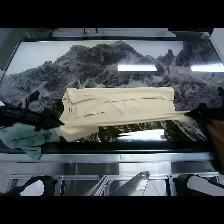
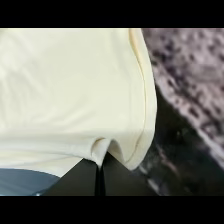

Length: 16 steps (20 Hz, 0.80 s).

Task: Fold the shirts.

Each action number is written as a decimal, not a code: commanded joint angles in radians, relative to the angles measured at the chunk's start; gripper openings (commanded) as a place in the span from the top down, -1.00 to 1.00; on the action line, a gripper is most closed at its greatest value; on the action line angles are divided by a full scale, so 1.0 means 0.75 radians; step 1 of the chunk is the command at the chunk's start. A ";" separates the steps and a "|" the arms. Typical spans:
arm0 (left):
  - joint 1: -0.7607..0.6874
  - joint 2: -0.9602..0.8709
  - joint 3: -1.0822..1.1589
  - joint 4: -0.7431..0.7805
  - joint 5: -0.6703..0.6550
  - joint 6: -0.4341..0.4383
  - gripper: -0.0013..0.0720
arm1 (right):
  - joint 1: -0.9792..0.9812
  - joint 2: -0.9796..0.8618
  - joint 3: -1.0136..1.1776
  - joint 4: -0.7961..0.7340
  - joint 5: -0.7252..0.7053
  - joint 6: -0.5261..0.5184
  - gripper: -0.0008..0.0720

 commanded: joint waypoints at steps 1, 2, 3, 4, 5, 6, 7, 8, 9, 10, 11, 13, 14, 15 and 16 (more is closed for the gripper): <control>-0.034 -0.171 0.299 -0.052 0.026 -0.022 0.89 | 0.056 -0.026 0.012 0.214 -0.227 -0.070 0.94; -0.069 -0.238 0.402 -0.047 0.028 -0.023 0.89 | 0.093 -0.050 0.013 0.214 -0.275 -0.073 0.94; -0.099 -0.300 0.490 -0.042 0.027 -0.024 0.89 | 0.134 -0.083 0.014 0.215 -0.330 -0.073 0.94; -0.127 -0.368 0.582 -0.037 0.021 -0.039 0.89 | 0.175 -0.116 0.014 0.221 -0.402 -0.074 0.94; -0.146 -0.429 0.656 -0.037 0.019 -0.053 0.89 | 0.210 -0.148 0.021 0.241 -0.477 -0.074 0.94; -0.162 -0.494 0.725 -0.037 0.022 -0.058 0.89 | 0.237 -0.183 0.040 0.286 -0.534 -0.095 0.94; -0.168 -0.549 0.777 -0.037 0.032 -0.068 0.89 | 0.259 -0.229 0.074 0.354 -0.551 -0.143 0.94; -0.168 -0.609 0.833 -0.037 0.036 -0.078 0.89 | 0.276 -0.282 0.115 0.403 -0.546 -0.168 0.94; -0.168 -0.662 0.881 -0.037 0.039 -0.083 0.89 | 0.291 -0.326 0.149 0.425 -0.540 -0.167 0.94; -0.168 -0.724 0.938 -0.037 0.035 -0.099 0.89 | 0.311 -0.374 0.183 0.445 -0.534 -0.168 0.94; -0.170 -0.783 0.991 -0.038 0.026 -0.105 0.89 | 0.332 -0.415 0.211 0.453 -0.528 -0.168 0.94; -0.190 -0.891 1.094 -0.038 0.018 -0.112 0.92 | 0.365 -0.482 0.252 0.454 -0.510 -0.168 0.94; -0.198 -0.939 1.141 -0.038 0.012 -0.112 0.92 | 0.372 -0.507 0.270 0.454 -0.503 -0.168 0.94; -0.209 -0.990 1.195 -0.037 -0.001 -0.112 0.92 | 0.372 -0.527 0.285 0.455 -0.500 -0.167 0.94; -0.221 -1.035 1.244 -0.037 -0.010 -0.112 0.92 | 0.371 -0.538 0.297 0.454 -0.500 -0.168 0.94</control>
